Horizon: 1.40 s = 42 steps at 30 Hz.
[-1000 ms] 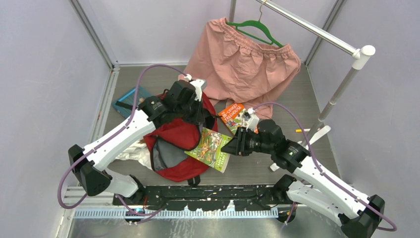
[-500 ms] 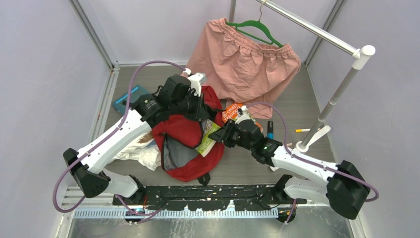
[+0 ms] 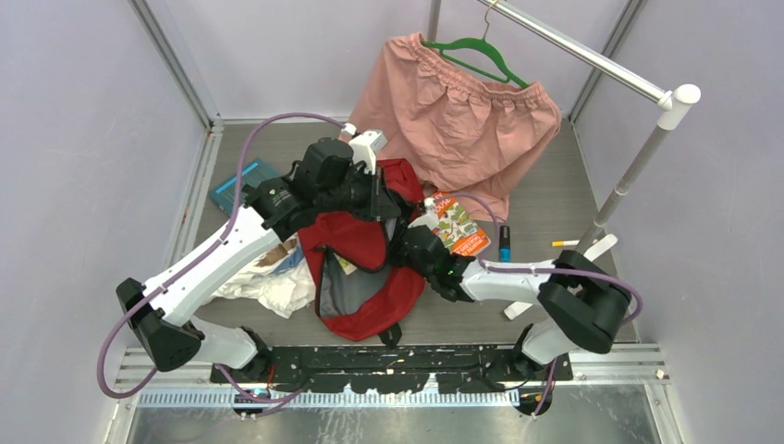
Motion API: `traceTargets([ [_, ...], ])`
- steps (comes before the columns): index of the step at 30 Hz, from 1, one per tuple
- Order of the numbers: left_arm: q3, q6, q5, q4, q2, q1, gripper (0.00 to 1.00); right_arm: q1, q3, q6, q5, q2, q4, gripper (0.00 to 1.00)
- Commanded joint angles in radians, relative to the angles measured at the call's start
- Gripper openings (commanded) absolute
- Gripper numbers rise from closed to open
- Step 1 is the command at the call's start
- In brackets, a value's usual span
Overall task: Pack the student bag
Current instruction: Place the book in the student bag.
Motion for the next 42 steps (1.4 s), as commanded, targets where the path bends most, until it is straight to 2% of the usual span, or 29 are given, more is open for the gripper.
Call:
traceTargets([
  [1, 0.006, -0.014, 0.028, 0.134, -0.09, 0.0, 0.0, 0.013, 0.077, -0.011, 0.148, 0.068, 0.184, 0.01],
  [6, 0.003, -0.011, 0.05, 0.116, -0.11, 0.002, 0.0, 0.013, 0.105, -0.042, 0.171, 0.117, 0.206, 0.01],
  [11, -0.085, -0.038, 0.067, 0.148, -0.169, 0.002, 0.0, 0.012, 0.159, -0.091, 0.229, 0.122, 0.172, 0.01],
  [16, -0.178, -0.077, 0.098, 0.207, -0.222, 0.001, 0.0, 0.022, 0.255, -0.126, 0.211, 0.237, 0.116, 0.01],
  [19, -0.188, -0.085, 0.108, 0.19, -0.218, 0.002, 0.0, 0.024, 0.235, -0.106, 0.206, 0.266, 0.127, 0.01],
  [20, -0.189, -0.082, 0.104, 0.182, -0.218, 0.002, 0.0, 0.025, 0.219, -0.103, 0.198, 0.267, 0.141, 0.04],
  [23, -0.195, -0.073, 0.075, 0.174, -0.225, 0.003, 0.0, 0.029, 0.182, -0.112, 0.175, 0.249, 0.132, 0.4],
  [24, -0.194, -0.069, 0.068, 0.175, -0.224, 0.004, 0.0, 0.03, 0.168, -0.115, 0.172, 0.239, 0.121, 0.48],
  [27, -0.19, -0.061, 0.064, 0.17, -0.216, 0.012, 0.0, 0.033, 0.126, -0.113, 0.137, 0.212, 0.13, 0.64],
  [30, -0.185, -0.047, 0.066, 0.155, -0.209, 0.021, 0.0, 0.049, 0.088, -0.115, 0.117, 0.176, 0.14, 0.73],
  [35, -0.2, -0.047, 0.064, 0.158, -0.221, 0.049, 0.0, 0.084, 0.022, -0.122, 0.159, 0.112, 0.093, 0.78],
  [38, -0.213, -0.061, 0.081, 0.181, -0.222, 0.068, 0.0, 0.098, 0.003, -0.145, 0.178, 0.072, 0.048, 0.88],
  [42, -0.212, -0.059, 0.09, 0.173, -0.213, 0.078, 0.0, 0.115, 0.006, -0.183, 0.224, -0.02, -0.101, 0.93],
])
